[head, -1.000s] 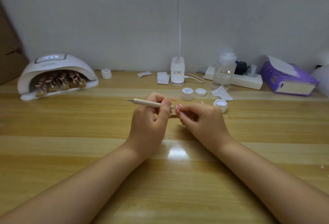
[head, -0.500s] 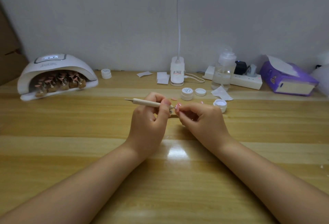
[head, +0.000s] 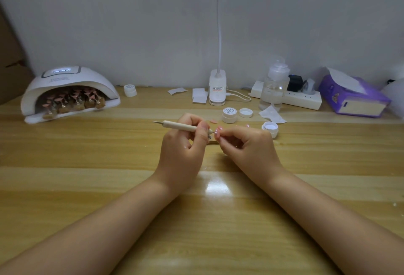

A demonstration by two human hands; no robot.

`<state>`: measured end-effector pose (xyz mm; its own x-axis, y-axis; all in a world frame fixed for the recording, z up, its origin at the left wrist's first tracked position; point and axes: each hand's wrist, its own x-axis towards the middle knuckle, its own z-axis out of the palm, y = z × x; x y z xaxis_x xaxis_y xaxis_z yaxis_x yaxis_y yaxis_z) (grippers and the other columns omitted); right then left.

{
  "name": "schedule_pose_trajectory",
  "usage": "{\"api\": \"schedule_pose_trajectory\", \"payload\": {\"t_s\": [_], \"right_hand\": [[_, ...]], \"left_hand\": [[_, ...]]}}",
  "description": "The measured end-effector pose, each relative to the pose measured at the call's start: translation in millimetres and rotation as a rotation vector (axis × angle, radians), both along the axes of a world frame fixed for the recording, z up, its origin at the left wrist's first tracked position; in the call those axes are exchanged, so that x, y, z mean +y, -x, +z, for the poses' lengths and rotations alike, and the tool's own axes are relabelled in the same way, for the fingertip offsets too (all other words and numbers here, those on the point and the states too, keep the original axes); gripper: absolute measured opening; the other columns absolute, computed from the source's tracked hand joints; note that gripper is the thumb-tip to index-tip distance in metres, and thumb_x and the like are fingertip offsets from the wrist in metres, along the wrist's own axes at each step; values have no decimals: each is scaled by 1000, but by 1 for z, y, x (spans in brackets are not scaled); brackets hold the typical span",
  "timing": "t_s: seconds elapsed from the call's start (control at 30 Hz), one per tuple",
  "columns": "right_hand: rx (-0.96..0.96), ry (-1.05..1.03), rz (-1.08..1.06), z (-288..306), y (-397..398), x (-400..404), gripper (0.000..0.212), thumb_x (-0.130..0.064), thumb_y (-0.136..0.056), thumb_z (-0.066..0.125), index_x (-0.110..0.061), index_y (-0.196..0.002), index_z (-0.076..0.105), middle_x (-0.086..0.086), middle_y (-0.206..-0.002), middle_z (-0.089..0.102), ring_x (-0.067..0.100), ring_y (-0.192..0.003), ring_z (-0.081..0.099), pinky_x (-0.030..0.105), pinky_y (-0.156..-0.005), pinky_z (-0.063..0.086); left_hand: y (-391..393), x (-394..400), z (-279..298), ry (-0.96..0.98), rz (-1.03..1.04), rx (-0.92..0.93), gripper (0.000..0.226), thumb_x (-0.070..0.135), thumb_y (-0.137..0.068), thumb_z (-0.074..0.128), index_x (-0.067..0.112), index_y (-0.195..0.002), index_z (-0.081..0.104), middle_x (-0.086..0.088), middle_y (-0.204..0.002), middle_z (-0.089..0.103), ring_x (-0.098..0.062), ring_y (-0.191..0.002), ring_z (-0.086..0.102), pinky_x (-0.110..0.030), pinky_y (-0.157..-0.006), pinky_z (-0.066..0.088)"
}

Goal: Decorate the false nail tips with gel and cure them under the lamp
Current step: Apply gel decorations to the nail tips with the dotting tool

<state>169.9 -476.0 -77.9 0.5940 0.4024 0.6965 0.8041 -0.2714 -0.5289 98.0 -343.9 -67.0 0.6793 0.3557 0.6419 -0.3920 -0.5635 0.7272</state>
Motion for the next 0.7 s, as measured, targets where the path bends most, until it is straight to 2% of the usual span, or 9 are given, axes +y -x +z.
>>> {"api": "schedule_pose_trajectory", "payload": {"t_s": [0.1,0.23,0.33,0.43,0.57,0.7], "right_hand": [[4,-1,3,0,0,0,7,-7,-80,71,-11,-84,75,-3,-68,70,10,-57,61,34,-60,52],[16,-1,-1,1,0,0,8,-7,-80,71,-12,-84,75,-7,-67,69,8,-58,60,28,-60,51],[17,-4,-2,2,1,0,7,-7,-81,71,-11,-84,76,-9,-66,68,10,-61,61,27,-60,50],[23,-7,-6,3,2,0,6,-6,-81,71,-10,-83,76,-11,-66,66,10,-61,62,28,-62,50],[33,-2,-10,4,3,0,6,-6,-81,71,-9,-83,75,-2,-66,70,12,-57,62,32,-63,51],[45,-2,-15,4,3,0,9,-4,-80,70,-10,-84,75,-3,-66,70,11,-58,63,27,-62,51]], "left_hand": [[1,0,0,-1,-4,-11,16,25,-91,48,21,-77,55,2,-61,59,-17,-61,58,-33,-57,46],[1,-1,3,36,-18,-47,17,24,-92,48,28,-77,54,14,-68,63,-7,-61,60,-17,-55,45],[2,-1,8,56,-24,-88,17,21,-93,48,26,-78,54,18,-68,63,1,-62,61,-8,-57,42],[2,-1,12,78,-20,-119,16,24,-94,47,24,-81,54,15,-67,63,0,-61,59,-12,-58,44],[3,-2,15,109,-34,-152,15,26,-95,46,27,-83,54,14,-66,63,-2,-61,58,-14,-59,46],[4,-3,15,149,-81,-163,15,25,-96,44,24,-84,54,12,-67,63,-2,-63,59,-13,-62,46]]}}
